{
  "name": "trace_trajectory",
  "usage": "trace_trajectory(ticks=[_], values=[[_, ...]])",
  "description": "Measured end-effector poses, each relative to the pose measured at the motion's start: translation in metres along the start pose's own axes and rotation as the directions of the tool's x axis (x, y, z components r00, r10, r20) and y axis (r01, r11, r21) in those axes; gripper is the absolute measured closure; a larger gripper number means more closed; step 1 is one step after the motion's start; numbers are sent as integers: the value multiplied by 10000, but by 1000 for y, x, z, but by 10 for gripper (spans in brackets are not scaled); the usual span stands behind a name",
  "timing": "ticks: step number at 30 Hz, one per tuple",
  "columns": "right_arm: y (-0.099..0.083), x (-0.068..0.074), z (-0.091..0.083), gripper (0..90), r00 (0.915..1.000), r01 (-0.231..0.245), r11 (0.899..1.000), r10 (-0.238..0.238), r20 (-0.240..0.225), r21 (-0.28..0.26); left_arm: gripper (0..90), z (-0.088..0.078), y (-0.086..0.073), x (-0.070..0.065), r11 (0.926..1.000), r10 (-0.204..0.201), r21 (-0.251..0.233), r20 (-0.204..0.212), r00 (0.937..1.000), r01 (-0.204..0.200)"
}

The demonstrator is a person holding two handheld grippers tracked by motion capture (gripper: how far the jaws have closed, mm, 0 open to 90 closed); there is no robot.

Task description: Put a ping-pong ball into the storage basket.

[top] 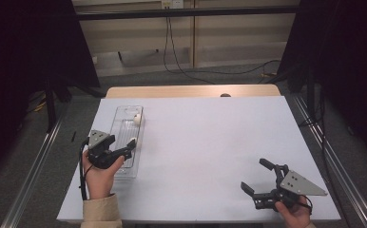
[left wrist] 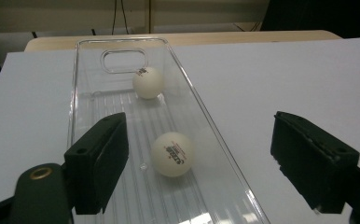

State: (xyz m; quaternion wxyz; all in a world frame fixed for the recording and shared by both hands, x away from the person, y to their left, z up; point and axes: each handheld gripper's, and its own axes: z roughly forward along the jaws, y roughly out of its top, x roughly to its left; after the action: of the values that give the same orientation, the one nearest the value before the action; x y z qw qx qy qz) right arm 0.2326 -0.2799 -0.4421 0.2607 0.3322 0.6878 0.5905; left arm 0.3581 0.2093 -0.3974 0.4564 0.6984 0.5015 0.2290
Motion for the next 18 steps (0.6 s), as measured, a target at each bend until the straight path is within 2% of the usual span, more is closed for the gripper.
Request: trace_trajectory(ticks=[11,18], values=[[0,1,1,5,10000,-15,10000,15,-25,13,152,-5,-8,-3,9991,343,-242,149,9993,-339],[0,1,1,5,10000,-6,10000,6,-40,22,92,-7,-10,-7,9981,335,-524,296,9990,-319]])
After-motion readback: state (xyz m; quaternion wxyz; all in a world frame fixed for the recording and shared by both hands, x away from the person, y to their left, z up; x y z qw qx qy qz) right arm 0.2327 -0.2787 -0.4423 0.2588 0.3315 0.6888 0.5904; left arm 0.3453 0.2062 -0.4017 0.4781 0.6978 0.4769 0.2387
